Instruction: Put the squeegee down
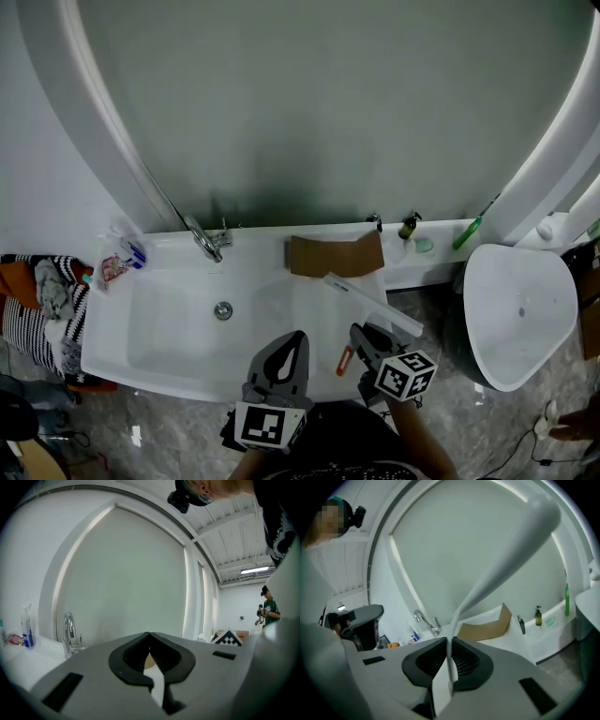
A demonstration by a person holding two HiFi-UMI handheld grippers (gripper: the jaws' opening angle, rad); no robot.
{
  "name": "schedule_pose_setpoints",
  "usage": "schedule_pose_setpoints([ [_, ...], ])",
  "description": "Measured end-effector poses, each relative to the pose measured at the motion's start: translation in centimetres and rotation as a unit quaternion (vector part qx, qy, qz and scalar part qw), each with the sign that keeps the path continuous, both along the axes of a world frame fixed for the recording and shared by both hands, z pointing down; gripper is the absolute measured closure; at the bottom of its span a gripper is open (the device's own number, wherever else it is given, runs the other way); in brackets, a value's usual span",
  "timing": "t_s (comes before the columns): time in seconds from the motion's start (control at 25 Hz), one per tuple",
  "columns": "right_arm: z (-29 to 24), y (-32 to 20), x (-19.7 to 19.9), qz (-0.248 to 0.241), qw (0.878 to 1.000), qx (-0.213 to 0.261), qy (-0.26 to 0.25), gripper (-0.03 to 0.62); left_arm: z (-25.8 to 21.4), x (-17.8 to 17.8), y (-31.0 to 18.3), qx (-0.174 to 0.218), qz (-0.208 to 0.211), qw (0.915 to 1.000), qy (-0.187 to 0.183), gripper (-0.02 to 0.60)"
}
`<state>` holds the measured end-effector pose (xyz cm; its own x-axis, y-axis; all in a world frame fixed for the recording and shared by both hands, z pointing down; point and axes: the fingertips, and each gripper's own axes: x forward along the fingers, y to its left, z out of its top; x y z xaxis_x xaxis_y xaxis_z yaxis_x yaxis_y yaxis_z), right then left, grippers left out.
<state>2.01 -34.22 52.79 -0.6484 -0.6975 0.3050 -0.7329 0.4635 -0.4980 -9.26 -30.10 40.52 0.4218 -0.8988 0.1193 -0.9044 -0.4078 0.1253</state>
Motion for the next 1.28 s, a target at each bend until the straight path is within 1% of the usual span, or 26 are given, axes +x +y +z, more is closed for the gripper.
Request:
schedule_pose_setpoints([
  [0.08, 2.2, -1.6, 0.6, 0.009, 0.999, -0.039, -0.024, 0.543, -0.1, 0.3, -0.6, 0.0, -0.004, 1.0, 0.004, 0.577],
  [0.16, 3.9, -2.8, 0.9, 0.013, 0.995, -0.077, -0.056, 0.543, 0.1, 0.5, -1.1, -0.004, -0.005, 1.0, -0.005, 0.577],
  [0.24, 5.3, -4.0, 1.1, 0.011, 0.992, -0.104, -0.074, 0.543, 0.0, 0.8, -1.8, -0.002, -0.01, 0.9999, -0.003, 0.577],
  [0.4, 8.4, -5.8, 1.4, 0.003, 0.984, -0.152, -0.087, 0.543, -0.3, 1.3, -3.3, 0.001, -0.022, 0.9997, 0.006, 0.577],
  [0.6, 10.8, -6.3, 1.4, -0.002, 0.974, -0.204, -0.099, 0.542, -0.3, 1.6, -4.8, -0.002, -0.033, 0.9993, 0.016, 0.577],
  [0.8, 12.4, -6.7, 1.5, -0.004, 0.968, -0.232, -0.096, 0.539, 0.4, 1.7, -5.6, -0.014, -0.029, 0.9995, 0.006, 0.577],
  [0.92, 13.3, -6.8, 2.1, 0.005, 0.964, -0.248, -0.092, 0.534, 0.3, 2.0, -6.2, -0.009, -0.032, 0.9994, 0.013, 0.577],
  [1.2, 13.5, -6.9, 2.1, -0.001, 0.967, -0.24, -0.09, 0.528, 0.4, 2.1, -6.8, -0.012, -0.034, 0.9992, 0.014, 0.577],
  [1.28, 13.4, -7.0, 2.2, -0.001, 0.968, -0.237, -0.08, 0.525, 0.3, 2.1, -6.9, -0.011, -0.035, 0.9992, 0.016, 0.577],
])
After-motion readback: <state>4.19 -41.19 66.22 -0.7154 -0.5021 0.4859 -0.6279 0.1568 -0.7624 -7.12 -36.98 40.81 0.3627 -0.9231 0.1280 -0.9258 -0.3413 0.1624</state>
